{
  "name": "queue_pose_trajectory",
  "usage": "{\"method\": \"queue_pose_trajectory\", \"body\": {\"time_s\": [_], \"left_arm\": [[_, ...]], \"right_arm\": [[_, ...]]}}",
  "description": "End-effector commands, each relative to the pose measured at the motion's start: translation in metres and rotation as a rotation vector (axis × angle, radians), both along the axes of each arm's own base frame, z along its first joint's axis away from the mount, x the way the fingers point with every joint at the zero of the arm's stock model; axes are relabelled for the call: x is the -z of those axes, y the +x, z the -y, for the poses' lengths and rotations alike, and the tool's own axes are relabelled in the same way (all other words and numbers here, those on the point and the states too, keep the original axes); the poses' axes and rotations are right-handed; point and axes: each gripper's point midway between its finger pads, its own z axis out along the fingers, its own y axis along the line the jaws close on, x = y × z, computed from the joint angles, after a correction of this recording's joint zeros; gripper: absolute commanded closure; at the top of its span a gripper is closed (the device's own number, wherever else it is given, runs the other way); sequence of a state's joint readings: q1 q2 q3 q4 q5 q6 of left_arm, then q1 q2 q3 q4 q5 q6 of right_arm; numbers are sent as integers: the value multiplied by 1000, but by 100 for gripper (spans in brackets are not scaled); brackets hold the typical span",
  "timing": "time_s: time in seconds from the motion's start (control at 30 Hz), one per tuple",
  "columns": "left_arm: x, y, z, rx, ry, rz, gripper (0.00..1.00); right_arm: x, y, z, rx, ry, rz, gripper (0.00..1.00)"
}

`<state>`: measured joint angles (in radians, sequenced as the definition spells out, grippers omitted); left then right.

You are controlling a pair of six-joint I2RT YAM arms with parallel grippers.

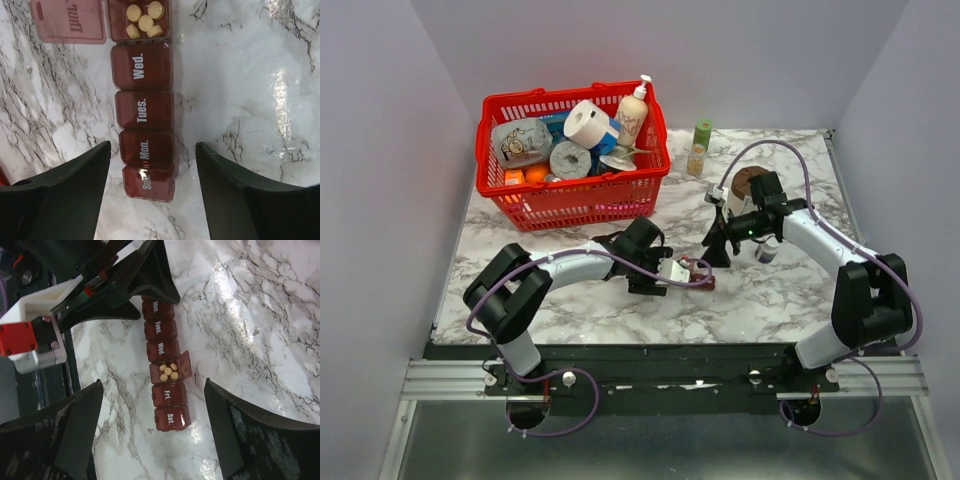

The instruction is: Sort the pills into containers

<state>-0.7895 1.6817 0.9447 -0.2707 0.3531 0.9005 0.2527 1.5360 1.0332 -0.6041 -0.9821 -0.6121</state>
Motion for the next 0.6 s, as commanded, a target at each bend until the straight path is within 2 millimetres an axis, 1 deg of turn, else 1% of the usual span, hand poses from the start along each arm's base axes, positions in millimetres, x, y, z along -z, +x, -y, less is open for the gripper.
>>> {"method": "queue_pose_trajectory", "body": {"time_s": [0.0, 0.03, 0.13, 0.17, 0.2, 0.23, 0.27, 0.3, 0.37, 0.43, 0.47, 0.5, 0.57], "left_arm": [[4, 11, 1, -21, 38, 51, 28], [5, 11, 0, -22, 43, 52, 29], [6, 12, 0, -27, 45, 57, 35], [6, 12, 0, -29, 44, 61, 37], [5, 13, 0, -30, 41, 66, 41], [6, 11, -1, -28, 43, 64, 43], [6, 11, 0, -29, 41, 66, 45], [5, 11, 0, -28, 38, 70, 47], [5, 10, -1, -27, 37, 71, 49], [5, 9, -1, -25, 37, 71, 55], [5, 9, -1, -24, 36, 71, 57], [4, 9, -1, -25, 35, 71, 60], [4, 7, 0, -22, 33, 66, 64]], "right_arm": [[-2, 13, -1, 104, -8, -101, 12], [3, 16, 1, 123, -29, -105, 13], [8, 27, 4, 187, -58, -109, 20], [10, 32, 4, 202, -63, -108, 29], [12, 35, 4, 225, -69, -125, 33], [13, 37, 6, 238, -79, -125, 35], [16, 41, 5, 245, -82, -128, 40], [15, 43, 4, 260, -82, -137, 43], [15, 48, 4, 274, -83, -134, 50], [17, 53, 3, 291, -83, -148, 57], [18, 54, 2, 293, -85, -151, 62], [22, 56, 1, 299, -94, -166, 64], [25, 59, -1, 306, -107, -169, 68]]}}
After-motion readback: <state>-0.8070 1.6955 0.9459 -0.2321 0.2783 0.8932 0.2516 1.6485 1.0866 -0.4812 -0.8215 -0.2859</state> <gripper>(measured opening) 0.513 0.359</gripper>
